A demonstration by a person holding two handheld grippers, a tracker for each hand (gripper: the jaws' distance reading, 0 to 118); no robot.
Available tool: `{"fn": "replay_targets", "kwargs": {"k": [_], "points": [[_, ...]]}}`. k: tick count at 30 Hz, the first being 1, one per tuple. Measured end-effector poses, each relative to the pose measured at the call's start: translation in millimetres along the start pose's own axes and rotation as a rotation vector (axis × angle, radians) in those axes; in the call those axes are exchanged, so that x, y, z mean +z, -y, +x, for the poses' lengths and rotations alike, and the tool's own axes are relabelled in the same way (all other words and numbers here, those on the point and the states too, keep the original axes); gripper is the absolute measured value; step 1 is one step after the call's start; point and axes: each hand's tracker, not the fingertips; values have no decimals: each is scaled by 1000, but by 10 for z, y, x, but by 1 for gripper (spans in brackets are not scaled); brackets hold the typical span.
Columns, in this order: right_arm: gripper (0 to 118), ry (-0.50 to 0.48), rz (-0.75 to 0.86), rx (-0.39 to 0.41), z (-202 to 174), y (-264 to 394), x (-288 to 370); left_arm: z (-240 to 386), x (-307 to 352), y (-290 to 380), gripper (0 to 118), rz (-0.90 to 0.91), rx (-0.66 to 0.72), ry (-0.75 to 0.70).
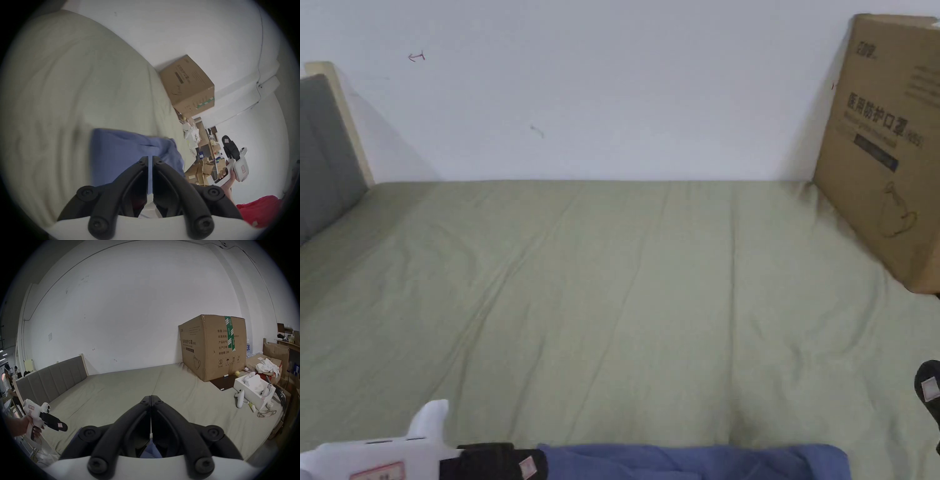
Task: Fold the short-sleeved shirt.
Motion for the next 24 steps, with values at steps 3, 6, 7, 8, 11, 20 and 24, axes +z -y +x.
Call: {"fn": "replay_targets", "kwargs": {"k": [3, 6, 7, 8, 11, 20, 24], "points": [[0, -7, -13, 0, -46, 16, -27, -256, 106, 43, 43, -27, 45, -46], [0, -24, -28, 0, -103, 5, -45, -517, 26, 148, 118, -63, 138, -31], [0, -28, -34, 2, -115, -4, -53, -726, 54, 115, 114, -16, 185, 19], [0, -30, -39, 6, -124, -13, -57, -829, 23, 129, 115, -31, 214, 38], [0, -30, -56, 16, -135, -34, -76, -806, -187, 215, 118, -26, 266, 134], [0, -11, -107, 3, -151, -57, -130, -626, -1095, 237, 11, -150, 233, 163], [0, -6, -125, 13, -174, -62, -157, -878, -1085, 241, 11, -149, 254, 67]]}}
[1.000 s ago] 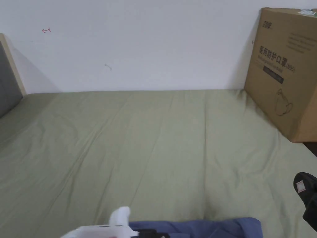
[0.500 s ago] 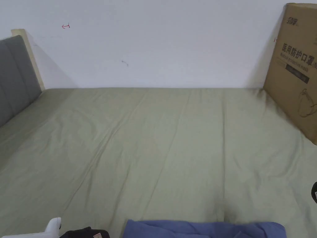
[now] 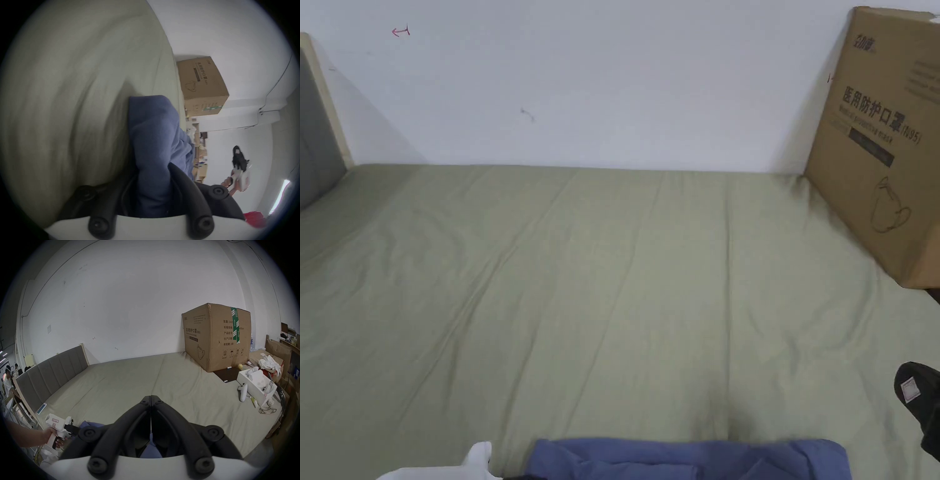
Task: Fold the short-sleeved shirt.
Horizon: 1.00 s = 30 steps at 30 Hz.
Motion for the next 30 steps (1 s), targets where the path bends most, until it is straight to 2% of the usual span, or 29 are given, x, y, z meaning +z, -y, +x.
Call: {"fn": "replay_targets", "kwargs": {"k": [2, 4, 8, 10, 12, 13, 16, 19, 25, 26, 27, 28, 29, 30], "points": [[0, -25, 15, -1, 1, -3, 14, 232, 132, 23, 11, 13, -142, -90], [0, -51, 48, 10, 4, 2, 41, 526, 374, 79, 11, 32, -212, -113], [0, 2, 169, 154, -86, 46, 118, 944, 1015, 137, 11, 169, -255, -182], [0, 18, 211, 233, -148, 70, 154, 1161, 1243, 188, 11, 244, -270, -332], [0, 13, 218, 283, -197, 95, 163, 1389, 1324, 268, 11, 266, -242, -414], [0, 2, 208, 286, -212, 113, 160, 1445, 1299, 292, 11, 259, -219, -391], [0, -5, 200, 292, -221, 170, 167, 1553, 1021, 324, 11, 223, -118, -298], [0, -23, 195, 254, -168, 204, 219, 1727, 437, 366, 11, 120, -158, -218], [0, 7, 160, 236, -30, 262, 265, 1922, -890, 468, 13, -72, -158, -186], [0, 12, 153, 230, -9, 267, 272, 1933, -1050, 498, 23, -109, -144, -187], [0, 16, 146, 220, 16, 274, 280, 1919, -1190, 525, 62, -151, -147, -192], [0, 19, 138, 207, 40, 273, 286, 1895, -1280, 528, 93, -165, -131, -188], [0, 21, 132, 198, 60, 275, 289, 1881, -1330, 537, 93, -185, -105, -150], [0, 23, 127, 189, 81, 277, 294, 1891, -1315, 540, 102, -199, -81, -110]]}}
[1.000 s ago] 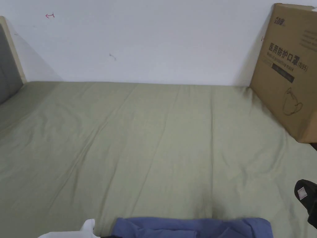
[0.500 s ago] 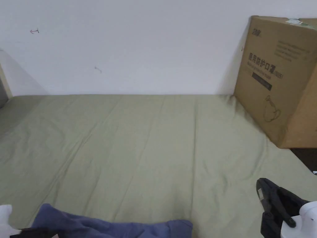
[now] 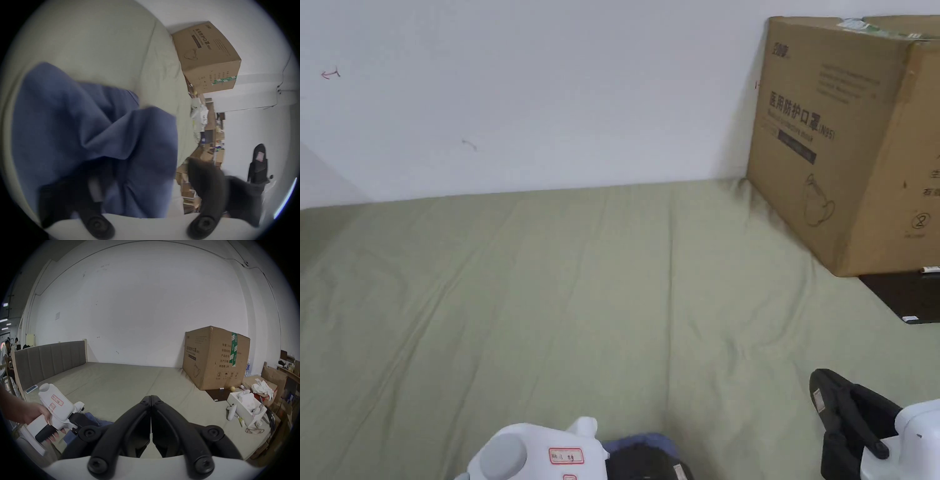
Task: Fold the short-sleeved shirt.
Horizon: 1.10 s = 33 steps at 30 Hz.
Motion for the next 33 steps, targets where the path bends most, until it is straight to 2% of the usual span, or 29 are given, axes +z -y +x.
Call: {"fn": "replay_targets", "kwargs": {"k": [2, 4, 6, 8, 9, 10, 11, 12, 13, 16, 20, 24, 28, 33], "points": [[0, 5, -5, -10, 41, 8, 13, 61, 207, 52, 116, 85, -1, 82], [0, 11, -3, -19, 77, 9, 25, 121, 471, 97, 116, 162, -59, 77], [0, 13, 3, -32, 111, -3, 38, 180, 748, 157, 116, 234, -143, 9], [0, 16, 16, -43, 136, -15, 54, 242, 893, 243, 116, 279, -248, -135], [0, 16, 22, -48, 149, -23, 60, 280, 928, 277, 111, 287, -314, -197], [0, 15, 25, -51, 161, -29, 61, 309, 909, 327, 99, 291, -385, -235], [0, 15, 24, -52, 164, -29, 58, 339, 859, 360, 73, 283, -443, -240], [0, 16, 23, -52, 167, -26, 55, 375, 768, 388, 19, 251, -497, -251], [0, 17, 19, -52, 173, -23, 53, 392, 617, 397, 2, 203, -520, -274], [0, 19, 11, -59, 182, -18, 66, 417, 198, 407, 2, 106, -539, -267], [0, 24, 2, -67, 202, 0, 90, 424, -485, 444, 2, -12, -648, -376], [0, 59, -58, -51, 188, -21, 75, 293, -902, 468, 1, -39, -626, -432], [0, 15, -62, -85, 164, -55, 44, 377, -778, 479, 2, -9, -595, -392], [0, -58, -23, -116, 97, -313, 57, 673, 467, 676, 1, 405, -718, -266]]}}
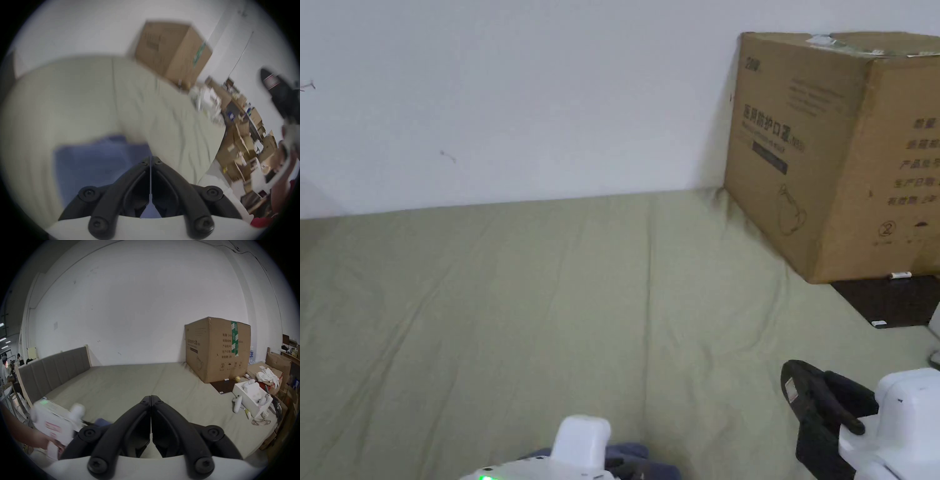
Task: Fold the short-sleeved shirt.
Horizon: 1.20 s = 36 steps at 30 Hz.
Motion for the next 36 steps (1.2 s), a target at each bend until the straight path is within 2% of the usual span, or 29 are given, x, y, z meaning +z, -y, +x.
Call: {"fn": "replay_targets", "kwargs": {"k": [3, 6, 9, 12, 13, 14, 15, 17, 22, 25, 27, 29, 30, 33, 34, 35, 36], "points": [[0, 33, 92, 25, -132, -228, 45, -102, 854, -213, 1, 258, -76, -106], [0, 23, 187, 70, -270, -372, 41, -253, 1502, -312, 1, 499, -153, -368], [0, 86, 301, 144, -441, -349, 39, -348, 1920, -264, 1, 748, -135, -547], [0, 150, 369, 190, -522, -148, 10, -425, 1960, -64, 1, 836, -243, -715], [0, 181, 367, 194, -516, -30, -20, -428, 1925, 31, 1, 840, -285, -819], [0, 196, 345, 178, -517, 52, -38, -427, 1893, 99, 1, 818, -271, -867], [0, 193, 301, 151, -504, 80, -43, -426, 1905, 141, 1, 809, -267, -893], [0, 188, 248, 104, -475, 100, -42, -437, 1855, 231, 1, 768, -198, -782], [0, 216, 265, 149, -454, 97, -1, -401, 1752, 244, 1, 721, -236, -773], [0, 216, 276, 140, -441, 31, 38, -360, 1751, 212, 1, 732, -216, -761], [0, 182, 270, 128, -436, -29, 27, -345, 1787, 172, 1, 737, -206, -762], [0, 64, 149, 113, -424, -79, -115, -365, 1841, 145, 1, 729, -175, -734], [0, 18, 41, 89, -429, -67, -263, -399, 1846, 129, 1, 690, -137, -675], [0, -136, -450, -25, -426, 208, -898, -533, 1817, 127, 1, 560, -66, -556], [0, -161, -615, -51, -426, 387, -1123, -569, 1789, 155, 1, 533, -50, -545], [0, -159, -712, -64, -426, 564, -1279, -604, 1768, 182, 1, 511, -39, -538], [0, -141, -815, -48, -434, 768, -1438, -648, 1740, 215, 1, 483, -21, -520]]}}
